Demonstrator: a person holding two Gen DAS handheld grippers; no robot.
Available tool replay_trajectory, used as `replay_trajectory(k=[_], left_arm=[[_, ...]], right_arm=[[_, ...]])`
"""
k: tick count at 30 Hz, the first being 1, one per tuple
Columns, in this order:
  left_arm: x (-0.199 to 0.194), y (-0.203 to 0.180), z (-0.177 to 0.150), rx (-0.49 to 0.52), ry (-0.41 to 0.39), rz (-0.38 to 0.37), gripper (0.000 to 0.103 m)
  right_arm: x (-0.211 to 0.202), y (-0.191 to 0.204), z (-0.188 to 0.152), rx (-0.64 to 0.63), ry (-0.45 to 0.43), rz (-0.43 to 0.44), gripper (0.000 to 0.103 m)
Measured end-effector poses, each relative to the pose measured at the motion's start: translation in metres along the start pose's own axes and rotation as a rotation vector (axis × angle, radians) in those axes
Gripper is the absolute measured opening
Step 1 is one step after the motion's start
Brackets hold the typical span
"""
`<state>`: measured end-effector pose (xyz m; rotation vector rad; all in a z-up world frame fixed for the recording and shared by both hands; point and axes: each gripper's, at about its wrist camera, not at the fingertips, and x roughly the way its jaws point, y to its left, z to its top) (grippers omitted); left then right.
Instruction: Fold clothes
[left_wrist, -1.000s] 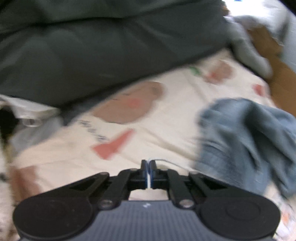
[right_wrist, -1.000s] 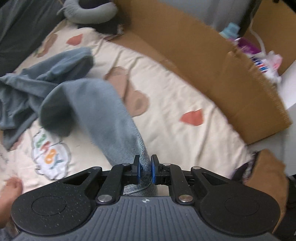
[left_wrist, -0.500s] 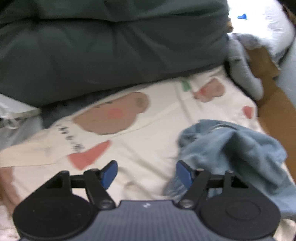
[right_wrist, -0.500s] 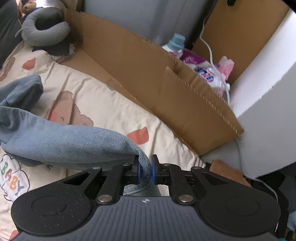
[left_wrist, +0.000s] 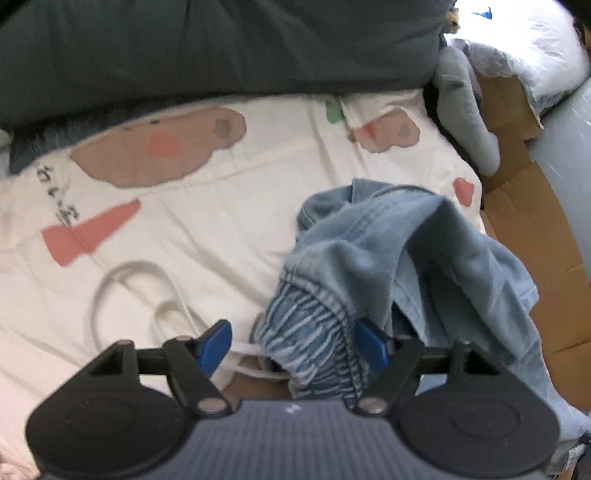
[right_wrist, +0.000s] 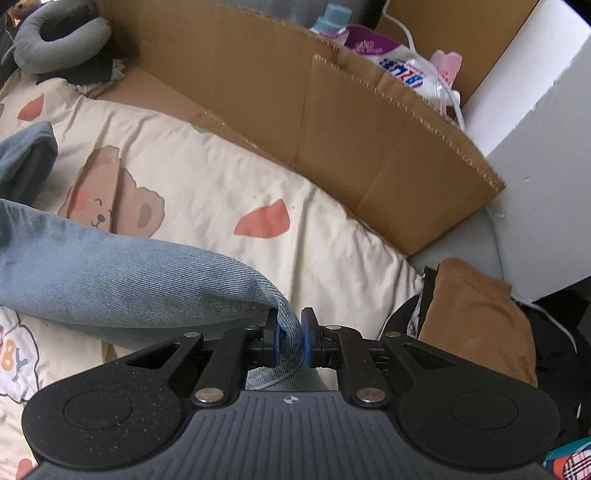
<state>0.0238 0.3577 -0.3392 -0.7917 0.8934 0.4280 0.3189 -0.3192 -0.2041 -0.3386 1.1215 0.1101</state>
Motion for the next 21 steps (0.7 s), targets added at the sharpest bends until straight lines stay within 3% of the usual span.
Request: replay_trajectory(k=[3,9,11,12,13,17,21], left_arm=[[0.003,0.001,-0.002,-0.027,-0.007,-0.034,0.063],[0.011,-0.004,0.003,-0.018,-0.024,-0.020,0.061],[0.011,-0.005,0.004,-0.016,-0.035,-0.016,0.043],[0.009,-0.006,0.005,-0.008,-0.042,-0.005,0.029],[0.006,-0.008,0.006,0.003,-0.048,0.010,0.025],[-0.014,-0.017,0.014,0.070,-0.091,0.066,0.015],[-0.047,-0.027,0.030,0.105,-0.144,0.076,0.013]], right_arm=[[0.003,-0.001,-0.003,0.003,0.008,0.005,0.010],[0.007,-0.002,-0.010,0.010,0.023,0.015,0.010],[0.010,-0.001,-0.013,0.018,0.029,0.018,0.010],[0.011,-0.001,-0.015,0.021,0.030,0.019,0.010],[0.011,0.000,-0.017,0.024,0.031,0.021,0.010],[0.005,0.002,-0.023,0.030,0.025,0.029,0.010],[-0.008,-0.001,-0.032,0.047,0.005,0.038,0.010]])
